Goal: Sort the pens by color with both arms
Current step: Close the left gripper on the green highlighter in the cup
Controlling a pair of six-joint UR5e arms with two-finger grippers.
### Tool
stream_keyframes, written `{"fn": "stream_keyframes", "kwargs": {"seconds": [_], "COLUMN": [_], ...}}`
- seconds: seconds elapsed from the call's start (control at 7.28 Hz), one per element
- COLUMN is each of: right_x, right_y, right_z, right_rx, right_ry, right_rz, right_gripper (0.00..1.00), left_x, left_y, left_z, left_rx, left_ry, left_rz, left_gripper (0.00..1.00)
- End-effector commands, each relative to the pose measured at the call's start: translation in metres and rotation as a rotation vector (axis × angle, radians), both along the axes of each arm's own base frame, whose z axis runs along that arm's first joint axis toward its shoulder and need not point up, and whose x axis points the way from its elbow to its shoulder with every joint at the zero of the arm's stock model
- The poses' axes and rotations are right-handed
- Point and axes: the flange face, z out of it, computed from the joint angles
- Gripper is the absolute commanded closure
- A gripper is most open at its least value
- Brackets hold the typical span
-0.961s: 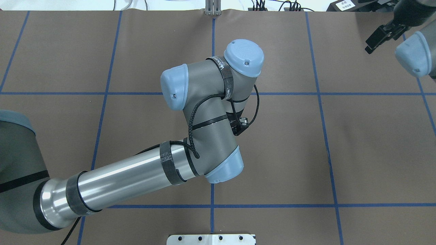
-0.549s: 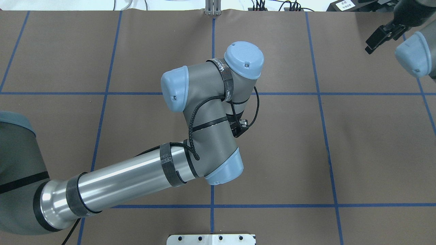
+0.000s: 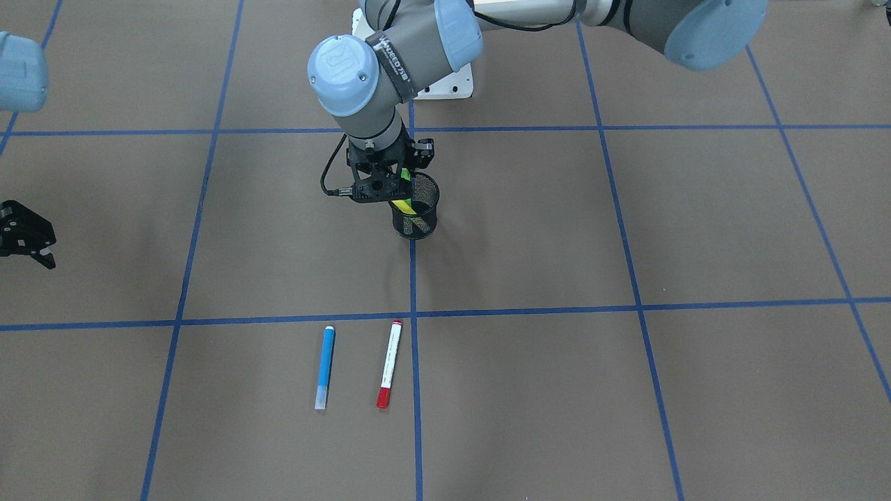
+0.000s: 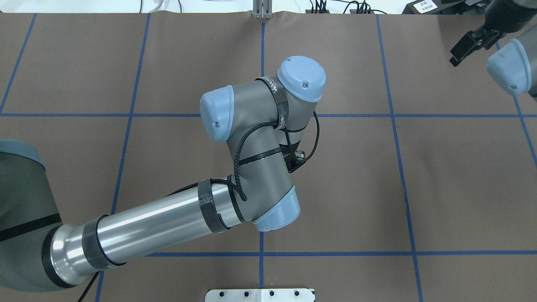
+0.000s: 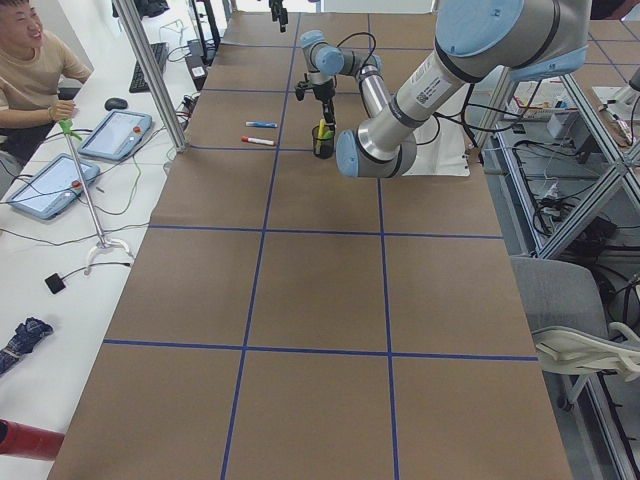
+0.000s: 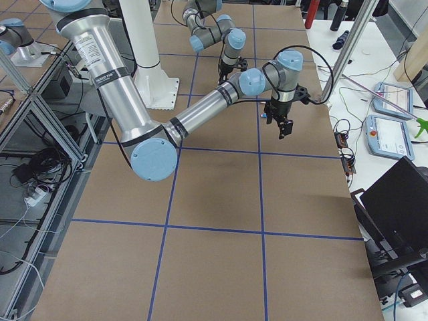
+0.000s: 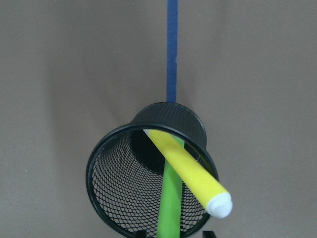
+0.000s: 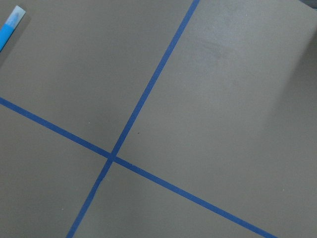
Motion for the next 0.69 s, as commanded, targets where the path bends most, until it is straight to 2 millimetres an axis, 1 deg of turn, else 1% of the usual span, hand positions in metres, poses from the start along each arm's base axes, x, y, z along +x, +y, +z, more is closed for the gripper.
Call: {"fn": "stream_keyframes", "kwargs": {"seconds": [0.0,0.14,0.27,0.55], "right_x": [-0.001,-0.001,-0.001,-0.001], "right_y": [0.000,0.000,0.000,0.000], "right_z": [0.000,0.000,-0.001,-0.001], "right_rx": [-0.001,-0.001,0.001,0.001], "right_ry": [0.000,0.000,-0.001,-0.001], "right_rz": [-0.001,-0.002,0.000,0.000], "right_gripper": [0.00,0.00,0.00,0.00], "left_x": [0.000,-0.001,-0.007,-0.020], "left_y": [0.001,0.001,0.004,0.010], "left_z": [0.008,0.007,-0.003,-0.019], "left_rx": [-0.004,-0.001,0.009,0.026], "left_ry": [-0.007,-0.005,0.013,0.050], "left_rz": [0.000,0.000,0.000,0.000], "left_gripper": [0.80,0.91,0.95,1.00]}}
